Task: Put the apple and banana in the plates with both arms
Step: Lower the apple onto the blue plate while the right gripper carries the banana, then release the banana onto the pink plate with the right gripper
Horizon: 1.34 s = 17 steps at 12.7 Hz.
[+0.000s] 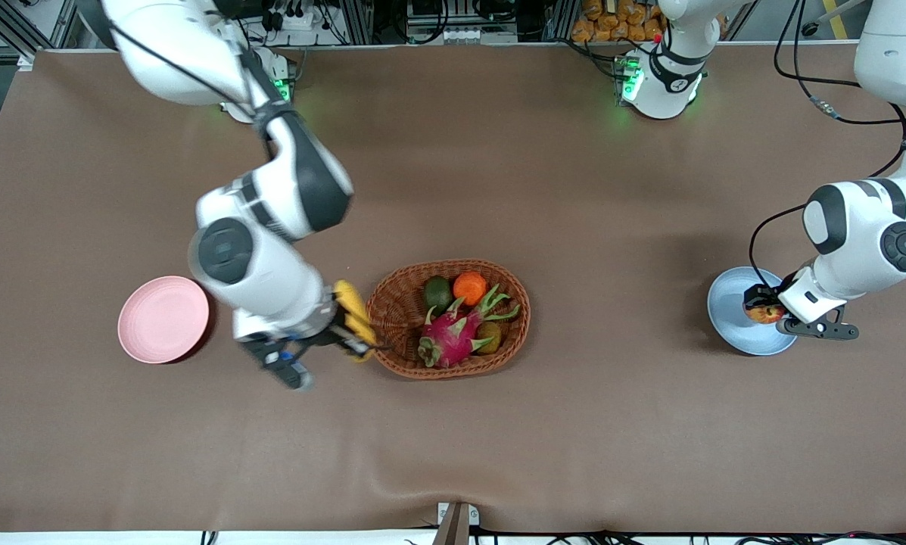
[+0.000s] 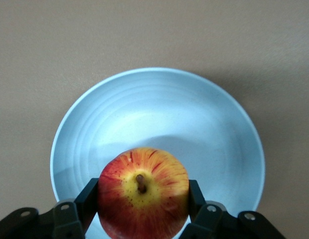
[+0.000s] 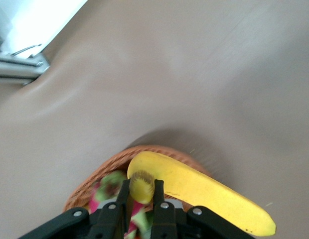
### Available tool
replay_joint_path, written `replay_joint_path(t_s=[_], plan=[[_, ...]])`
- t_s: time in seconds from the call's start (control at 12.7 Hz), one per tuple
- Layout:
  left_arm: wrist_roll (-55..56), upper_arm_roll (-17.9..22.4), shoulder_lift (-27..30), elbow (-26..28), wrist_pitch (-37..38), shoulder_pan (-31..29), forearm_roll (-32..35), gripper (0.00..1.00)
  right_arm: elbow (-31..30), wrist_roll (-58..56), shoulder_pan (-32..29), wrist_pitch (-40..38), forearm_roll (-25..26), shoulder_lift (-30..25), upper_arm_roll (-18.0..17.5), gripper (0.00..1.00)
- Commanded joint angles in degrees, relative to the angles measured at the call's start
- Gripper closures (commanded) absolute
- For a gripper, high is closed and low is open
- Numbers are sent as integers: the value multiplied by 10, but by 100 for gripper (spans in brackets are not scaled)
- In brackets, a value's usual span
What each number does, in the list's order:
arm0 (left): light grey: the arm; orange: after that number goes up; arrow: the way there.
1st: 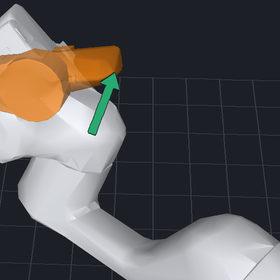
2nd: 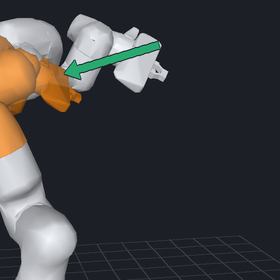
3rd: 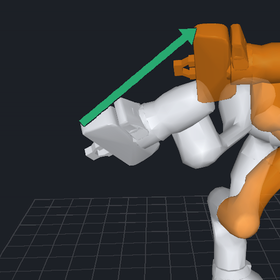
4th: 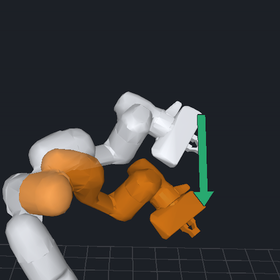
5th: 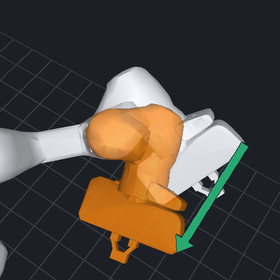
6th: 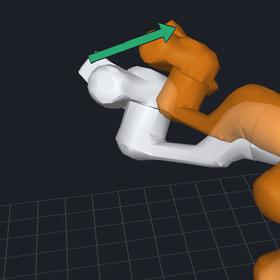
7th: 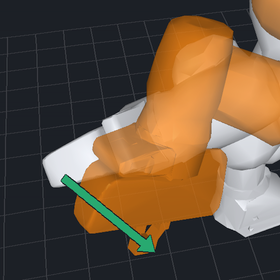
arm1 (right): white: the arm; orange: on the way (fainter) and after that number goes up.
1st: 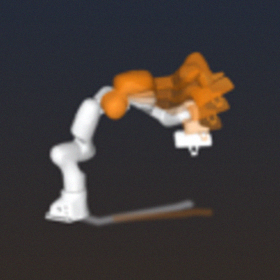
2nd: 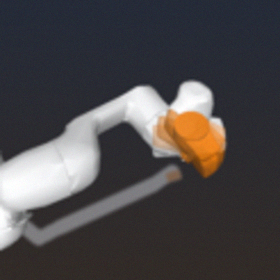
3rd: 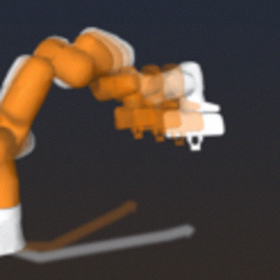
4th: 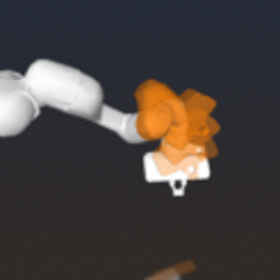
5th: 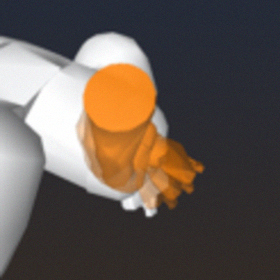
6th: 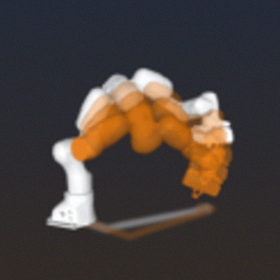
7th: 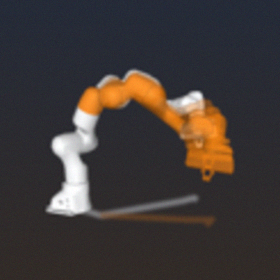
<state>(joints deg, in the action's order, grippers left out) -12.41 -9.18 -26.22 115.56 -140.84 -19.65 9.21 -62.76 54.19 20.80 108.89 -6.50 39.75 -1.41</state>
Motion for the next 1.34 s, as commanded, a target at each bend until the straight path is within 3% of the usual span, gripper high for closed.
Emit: replay_joint_path(t_s=[0.0, 0.24, 0.55, 0.71, 0.87, 0.94, 1.02, 1.1, 1.26], plan=[[-5, -9, 15, -4, -1, -14, 9, 0, -50, -104, -80, -24, 7, -41, -10, 100], [-46, -37, 89, -17, 54, -14, 9, 0, -124, -213, -171, -27, 9, -80, -9, 100], [-39, -81, 115, -215, 339, -13, 2, 0, -210, -304, -271, -39, 9, -93, -10, 100], [-31, -92, 120, -293, 426, -14, -22, 0, -233, -308, -286, -43, 9, -87, -9, 100], [-30, -93, 144, -324, 474, -14, -59, 0, -234, -308, -290, -43, 9, -76, -9, 100], [-25, -92, 166, -326, 490, -14, -81, 0, -235, -309, -290, -43, 9, -70, -9, 88], [-25, -88, 189, -326, 494, -14, -95, 0, -235, -315, -290, -45, 9, -68, -9, 27], [-16, -85, 205, -326, 500, -15, -97, 0, -235, -326, -290, -45, 9, -68, -9, 0], [58, -84, 225, -326, 524, -15, -97, 0, -228, -348, -289, -51, 12, -72, -9, 0]])
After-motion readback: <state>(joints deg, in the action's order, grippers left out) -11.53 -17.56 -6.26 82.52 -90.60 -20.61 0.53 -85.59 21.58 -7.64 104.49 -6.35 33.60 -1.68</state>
